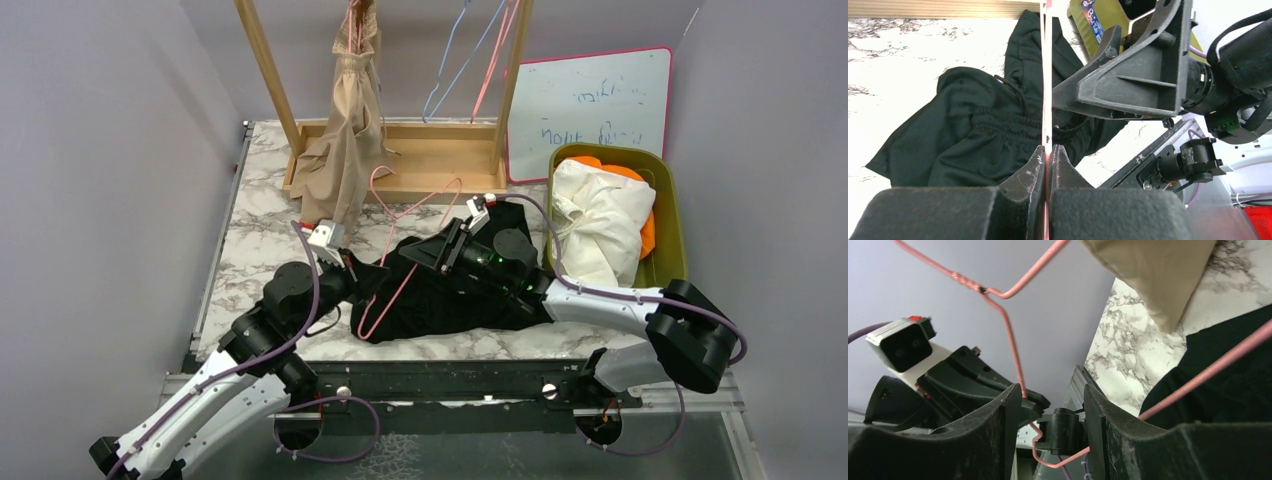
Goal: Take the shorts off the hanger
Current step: Place the hanger on the clothes rod.
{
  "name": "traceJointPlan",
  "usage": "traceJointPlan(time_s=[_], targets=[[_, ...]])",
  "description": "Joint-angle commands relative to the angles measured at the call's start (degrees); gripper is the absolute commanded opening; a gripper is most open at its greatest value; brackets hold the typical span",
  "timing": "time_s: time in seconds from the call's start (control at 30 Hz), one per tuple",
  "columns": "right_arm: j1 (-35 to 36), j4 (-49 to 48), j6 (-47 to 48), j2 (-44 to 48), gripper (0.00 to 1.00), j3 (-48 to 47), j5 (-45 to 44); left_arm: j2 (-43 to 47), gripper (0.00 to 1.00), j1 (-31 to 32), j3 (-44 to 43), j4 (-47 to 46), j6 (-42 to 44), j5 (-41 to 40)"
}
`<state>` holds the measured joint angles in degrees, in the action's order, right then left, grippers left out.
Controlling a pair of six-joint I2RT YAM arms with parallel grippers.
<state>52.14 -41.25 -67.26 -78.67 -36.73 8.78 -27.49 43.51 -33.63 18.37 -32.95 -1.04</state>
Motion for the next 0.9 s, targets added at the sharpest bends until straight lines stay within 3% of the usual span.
traceJointPlan(time_s=[0.0, 0.23, 0.3, 0.43, 0.87], targets=[[0.3, -5.1, 2.4, -0.7, 0.51, -3.4, 4.8, -1.7, 0.0, -0.2, -0.1, -0.9, 0.0, 0.2], [0.5, -5.8, 2.1, -6.6, 0.51, -8.4, 10.0, -7.1, 0.0, -0.1, -1.5, -1.9, 1.7, 4.5], [0.5, -1.7, 1.1, -7.0, 0.51, -8.9, 8.0, -6.8, 0.0, -0.1, -1.5, -2.2, 1.6, 4.3], [0.4, -2.5, -0.6, -5.9, 0.5, -5.4, 3.5, -4.0, 0.0, -0.1, -0.6, -1.9, 1.1, 2.0], [0.5, 4.7, 5.4, -1.3, 0.53, -6.0, 1.3, -2.6, 0.0, -0.1, 0.3, -1.0, -0.3, -0.8]])
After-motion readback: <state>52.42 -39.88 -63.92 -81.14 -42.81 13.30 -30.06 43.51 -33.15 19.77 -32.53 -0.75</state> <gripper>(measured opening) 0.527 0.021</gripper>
